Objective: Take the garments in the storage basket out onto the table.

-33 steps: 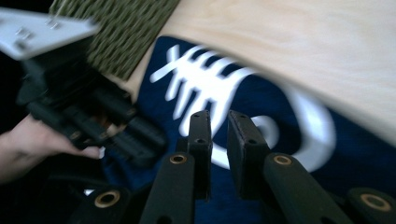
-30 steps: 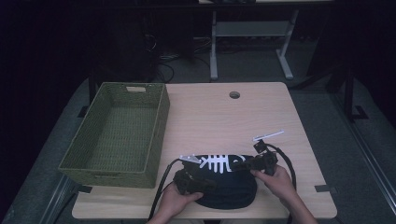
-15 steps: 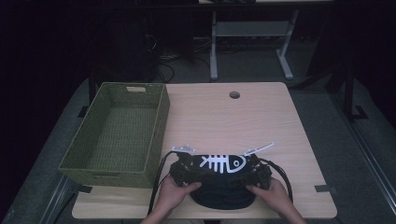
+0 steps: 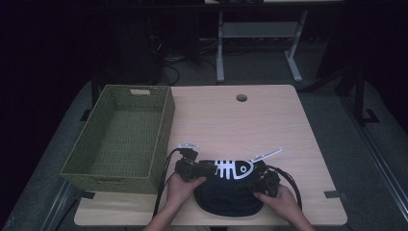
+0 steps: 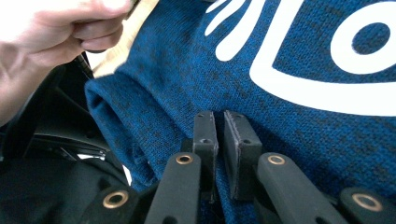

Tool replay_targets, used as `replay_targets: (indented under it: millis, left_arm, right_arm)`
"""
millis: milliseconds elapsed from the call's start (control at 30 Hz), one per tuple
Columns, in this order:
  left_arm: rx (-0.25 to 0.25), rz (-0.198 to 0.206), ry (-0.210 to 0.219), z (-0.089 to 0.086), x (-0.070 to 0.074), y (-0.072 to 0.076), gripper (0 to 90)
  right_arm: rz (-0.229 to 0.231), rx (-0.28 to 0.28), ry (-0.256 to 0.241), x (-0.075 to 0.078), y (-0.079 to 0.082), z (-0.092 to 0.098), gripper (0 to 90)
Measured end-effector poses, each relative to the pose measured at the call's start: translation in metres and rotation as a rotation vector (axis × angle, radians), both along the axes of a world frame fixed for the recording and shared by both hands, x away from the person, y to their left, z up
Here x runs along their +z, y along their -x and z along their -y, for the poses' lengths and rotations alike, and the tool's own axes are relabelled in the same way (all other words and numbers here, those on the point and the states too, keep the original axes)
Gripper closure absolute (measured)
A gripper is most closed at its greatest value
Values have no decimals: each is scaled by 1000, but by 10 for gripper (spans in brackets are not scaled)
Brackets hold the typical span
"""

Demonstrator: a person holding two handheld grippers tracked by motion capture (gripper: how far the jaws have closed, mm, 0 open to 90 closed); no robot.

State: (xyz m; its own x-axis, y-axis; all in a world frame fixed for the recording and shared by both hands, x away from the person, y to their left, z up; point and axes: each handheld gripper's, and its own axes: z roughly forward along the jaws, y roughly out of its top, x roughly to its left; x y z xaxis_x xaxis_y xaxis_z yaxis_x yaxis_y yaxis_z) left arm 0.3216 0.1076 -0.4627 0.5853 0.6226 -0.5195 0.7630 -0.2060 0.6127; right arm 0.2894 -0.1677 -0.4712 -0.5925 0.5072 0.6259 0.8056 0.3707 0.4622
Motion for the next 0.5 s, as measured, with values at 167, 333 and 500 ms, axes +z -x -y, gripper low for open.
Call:
replay_targets:
  millis: [167, 333, 500]
  left_arm:
    - [7, -1, 51, -3, 3, -1, 721]
    - [44, 11, 68, -8, 7, -5, 721]
    - [54, -8, 16, -6, -1, -9, 728]
  right_arm:
    - [12, 0, 7, 0, 0, -1, 828]
    - [15, 0, 9, 0, 1, -1, 830]
    - [17, 3, 11, 0, 0, -1, 830]
